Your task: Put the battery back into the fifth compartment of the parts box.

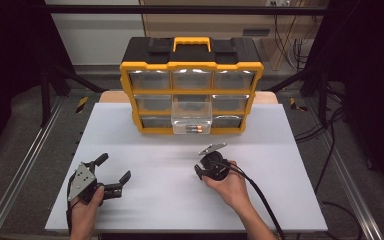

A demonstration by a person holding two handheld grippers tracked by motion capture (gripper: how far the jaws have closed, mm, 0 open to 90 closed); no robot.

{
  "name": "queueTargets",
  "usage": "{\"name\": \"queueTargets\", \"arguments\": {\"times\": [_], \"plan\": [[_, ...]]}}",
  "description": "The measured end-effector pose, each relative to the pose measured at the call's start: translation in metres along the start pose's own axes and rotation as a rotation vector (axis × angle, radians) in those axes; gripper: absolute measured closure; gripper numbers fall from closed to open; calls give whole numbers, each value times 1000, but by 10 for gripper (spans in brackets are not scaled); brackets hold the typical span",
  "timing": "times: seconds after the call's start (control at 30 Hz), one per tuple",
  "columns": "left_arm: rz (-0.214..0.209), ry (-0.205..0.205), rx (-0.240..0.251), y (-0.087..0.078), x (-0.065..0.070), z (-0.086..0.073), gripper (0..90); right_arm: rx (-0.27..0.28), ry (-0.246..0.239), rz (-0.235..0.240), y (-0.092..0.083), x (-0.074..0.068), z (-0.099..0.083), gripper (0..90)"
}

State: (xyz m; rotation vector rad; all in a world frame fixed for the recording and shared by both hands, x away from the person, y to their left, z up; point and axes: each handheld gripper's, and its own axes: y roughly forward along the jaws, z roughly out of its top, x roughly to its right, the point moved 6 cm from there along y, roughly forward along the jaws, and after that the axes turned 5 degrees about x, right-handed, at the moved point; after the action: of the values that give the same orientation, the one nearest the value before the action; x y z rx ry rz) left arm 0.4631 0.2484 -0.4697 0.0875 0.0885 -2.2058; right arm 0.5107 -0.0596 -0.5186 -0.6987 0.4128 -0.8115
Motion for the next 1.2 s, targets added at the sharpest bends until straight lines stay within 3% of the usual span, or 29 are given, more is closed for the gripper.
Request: {"name": "queueTargets", "arguments": {"times": [0.57,0.73,1.0,1.2], "plan": [[-9,4,-4,1,3,0,13,-39,-23,-21,10,0,-6,758],[-9,5,-4,1,2,0,13,-28,-32,-18,11,-1,-7,768],[-2,-2,0,0,0,0,13,65,-52,-49,-7,4,3,769],[1,-6,3,0,1,0,13,169,-34,-75,-36,14,13,769]]}}
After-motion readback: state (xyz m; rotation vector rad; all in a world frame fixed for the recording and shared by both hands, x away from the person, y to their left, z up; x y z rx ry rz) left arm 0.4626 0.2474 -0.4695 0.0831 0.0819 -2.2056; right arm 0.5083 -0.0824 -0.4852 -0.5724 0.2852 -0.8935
